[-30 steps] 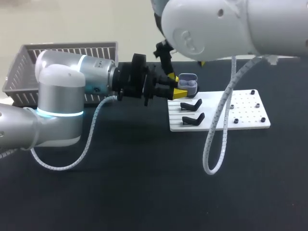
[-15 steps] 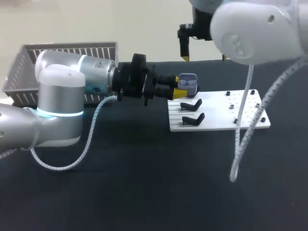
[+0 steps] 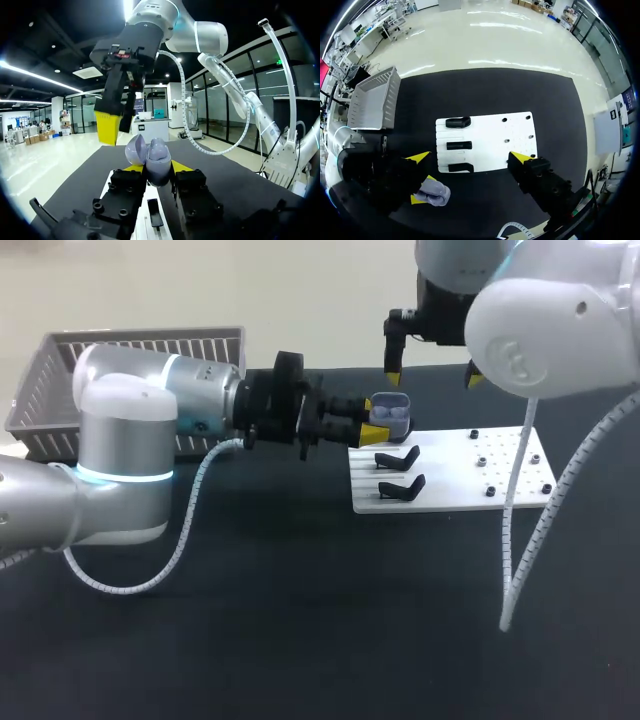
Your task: Pick up each earbud case from the left stands, insert the matching earbuds, close the lid, and place the case in the box.
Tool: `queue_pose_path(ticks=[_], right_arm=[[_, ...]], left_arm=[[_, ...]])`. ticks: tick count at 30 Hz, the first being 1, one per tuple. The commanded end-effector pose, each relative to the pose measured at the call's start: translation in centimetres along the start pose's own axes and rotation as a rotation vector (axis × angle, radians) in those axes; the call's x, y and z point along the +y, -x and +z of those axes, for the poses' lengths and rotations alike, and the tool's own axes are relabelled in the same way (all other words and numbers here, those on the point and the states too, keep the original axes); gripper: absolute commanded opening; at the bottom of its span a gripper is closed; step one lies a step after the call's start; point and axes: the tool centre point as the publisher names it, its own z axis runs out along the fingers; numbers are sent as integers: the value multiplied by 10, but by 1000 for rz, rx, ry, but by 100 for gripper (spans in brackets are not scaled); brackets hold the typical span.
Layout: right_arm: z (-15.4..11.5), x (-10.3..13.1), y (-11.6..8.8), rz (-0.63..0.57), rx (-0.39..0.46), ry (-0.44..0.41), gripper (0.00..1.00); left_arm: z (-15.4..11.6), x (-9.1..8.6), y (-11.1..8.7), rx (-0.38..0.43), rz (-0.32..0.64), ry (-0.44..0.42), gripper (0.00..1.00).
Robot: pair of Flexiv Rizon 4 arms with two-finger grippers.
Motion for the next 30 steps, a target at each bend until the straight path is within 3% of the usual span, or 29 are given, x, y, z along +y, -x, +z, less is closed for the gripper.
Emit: queue_pose_path(ticks=[1, 14, 16, 22, 30], right_arm=[[4, 7, 0, -13, 21, 1, 100], [-13, 5, -34, -84, 65, 55, 100], [-20, 2, -36, -77, 34, 54, 100], [-69, -12, -42, -89, -199, 107, 100], [-120, -11, -74, -388, -381, 266, 100]], left_arm=[[0, -1, 0, 0, 1, 2, 0], [0, -1, 0, 0, 1, 2, 0], [0, -1, 0, 0, 1, 2, 0], [0, -1, 0, 0, 1, 2, 0], [0, -1, 0, 0, 1, 2, 0]])
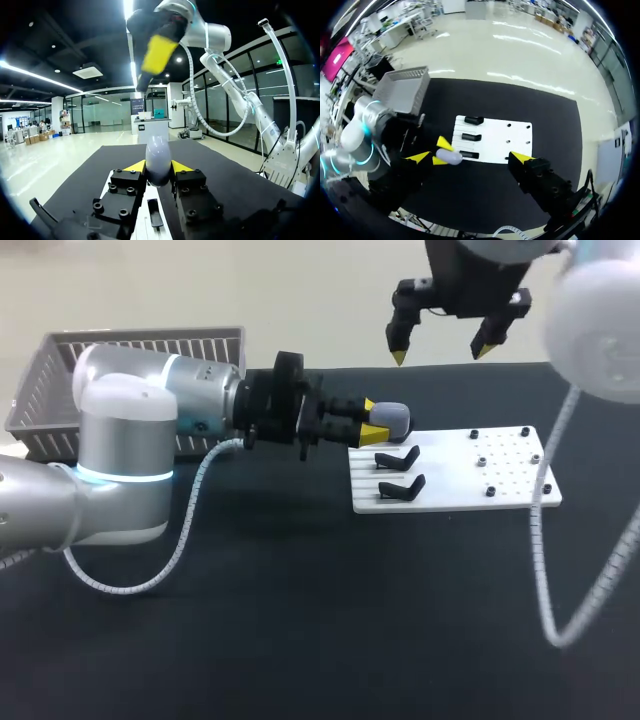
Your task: Pick up each earbud case from the left stands, insert the matching earbuds, close the lid, and place the case in the box.
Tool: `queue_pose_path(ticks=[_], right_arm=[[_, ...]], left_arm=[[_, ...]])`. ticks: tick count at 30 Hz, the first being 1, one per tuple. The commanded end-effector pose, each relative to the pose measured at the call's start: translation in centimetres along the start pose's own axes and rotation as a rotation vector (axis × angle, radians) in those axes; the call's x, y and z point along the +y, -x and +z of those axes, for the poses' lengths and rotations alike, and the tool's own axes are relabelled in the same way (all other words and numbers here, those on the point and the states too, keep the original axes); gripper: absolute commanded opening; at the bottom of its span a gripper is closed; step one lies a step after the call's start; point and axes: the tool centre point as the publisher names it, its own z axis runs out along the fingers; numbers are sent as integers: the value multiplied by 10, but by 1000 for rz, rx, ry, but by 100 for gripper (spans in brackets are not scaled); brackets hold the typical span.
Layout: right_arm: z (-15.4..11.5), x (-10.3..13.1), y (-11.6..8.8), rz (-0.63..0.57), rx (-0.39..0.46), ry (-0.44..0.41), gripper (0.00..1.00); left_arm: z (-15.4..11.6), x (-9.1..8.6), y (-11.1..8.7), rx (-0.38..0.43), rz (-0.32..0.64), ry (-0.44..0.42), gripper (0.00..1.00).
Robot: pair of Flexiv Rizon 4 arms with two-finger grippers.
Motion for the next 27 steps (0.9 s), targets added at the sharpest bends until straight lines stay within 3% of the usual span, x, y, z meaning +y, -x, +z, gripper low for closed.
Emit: queue_pose_path(ticks=[1, 6, 15, 21, 26, 27], right_arm=[[-33, -3, -45, -208, -269, 152, 100], [-35, 5, -57, -312, -271, 209, 100], [-24, 2, -60, -315, -260, 232, 100], [-24, 2, -60, -315, -260, 232, 100], [-24, 2, -60, -315, -260, 232, 100], [-24, 2, -60, -315, -260, 232, 100]], left_arm=[[0, -1, 0, 0, 1, 2, 0], [0, -1, 0, 0, 1, 2, 0], [-53, -11, 42, 15, 61, 216, 0], [-103, -16, 74, 174, 115, 370, 0], [-152, -6, 60, 267, 64, 512, 0], [-162, -3, 53, 244, 39, 535, 0]])
